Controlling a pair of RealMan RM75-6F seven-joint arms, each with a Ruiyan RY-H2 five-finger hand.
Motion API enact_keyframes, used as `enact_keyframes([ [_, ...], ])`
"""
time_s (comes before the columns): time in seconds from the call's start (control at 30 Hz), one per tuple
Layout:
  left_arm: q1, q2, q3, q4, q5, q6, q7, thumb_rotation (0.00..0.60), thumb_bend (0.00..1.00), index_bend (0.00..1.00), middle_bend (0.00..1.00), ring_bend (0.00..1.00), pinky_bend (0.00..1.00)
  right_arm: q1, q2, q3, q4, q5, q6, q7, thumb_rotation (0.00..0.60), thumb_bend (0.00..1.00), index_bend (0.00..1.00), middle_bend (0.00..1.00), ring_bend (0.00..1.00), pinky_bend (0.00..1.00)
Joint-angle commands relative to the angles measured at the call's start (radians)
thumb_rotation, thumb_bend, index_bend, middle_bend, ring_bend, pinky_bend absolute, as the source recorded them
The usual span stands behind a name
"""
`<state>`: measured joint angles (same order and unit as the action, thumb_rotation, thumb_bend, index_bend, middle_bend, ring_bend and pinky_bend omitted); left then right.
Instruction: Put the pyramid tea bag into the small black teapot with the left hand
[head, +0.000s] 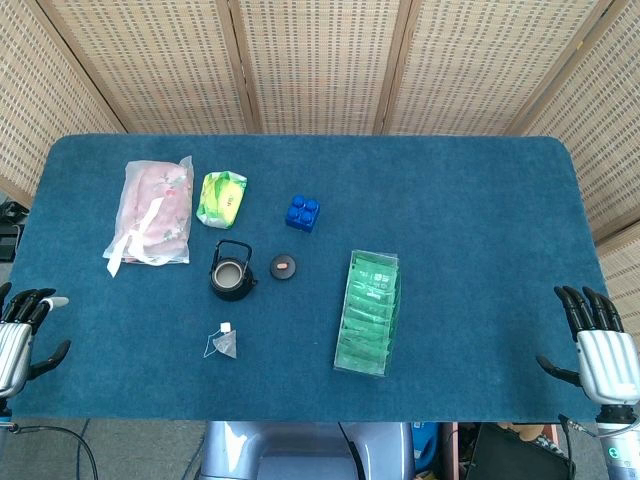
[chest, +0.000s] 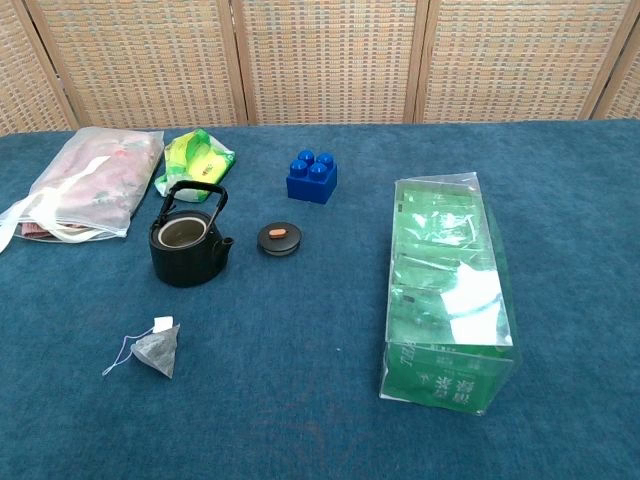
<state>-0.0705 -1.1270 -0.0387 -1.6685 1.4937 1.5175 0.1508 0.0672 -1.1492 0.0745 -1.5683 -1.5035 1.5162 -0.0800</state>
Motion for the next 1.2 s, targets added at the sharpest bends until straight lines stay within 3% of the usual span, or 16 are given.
enact_keyframes([
  [0.03,-0.001,0.0,0.0,-0.001,0.0,-0.001,0.001,0.6,0.3,0.3,0.22,0.17,0.0,0.0,0.0,0.001,0.0,-0.001,0.001,0.001,0.538,0.01,0.12,0.2,0.09,0.16],
  [1.0,-0.015,0.001,-0.002,0.006,0.012,-0.018,0.007,0.6,0.3,0.3,0.23,0.18,0.0,-0.008,-0.005,0.002,0.013,-0.003,0.015,0.013,0.538,0.01,0.12,0.2,0.09,0.16],
  [1.2,-0.033,-0.002,0.006,0.002,0.035,-0.041,0.009,0.6,0.3,0.3,0.28,0.23,0.13,-0.007,-0.009,0.001,0.015,0.001,0.009,0.013,0.541,0.01,0.12,0.2,0.09,0.16],
])
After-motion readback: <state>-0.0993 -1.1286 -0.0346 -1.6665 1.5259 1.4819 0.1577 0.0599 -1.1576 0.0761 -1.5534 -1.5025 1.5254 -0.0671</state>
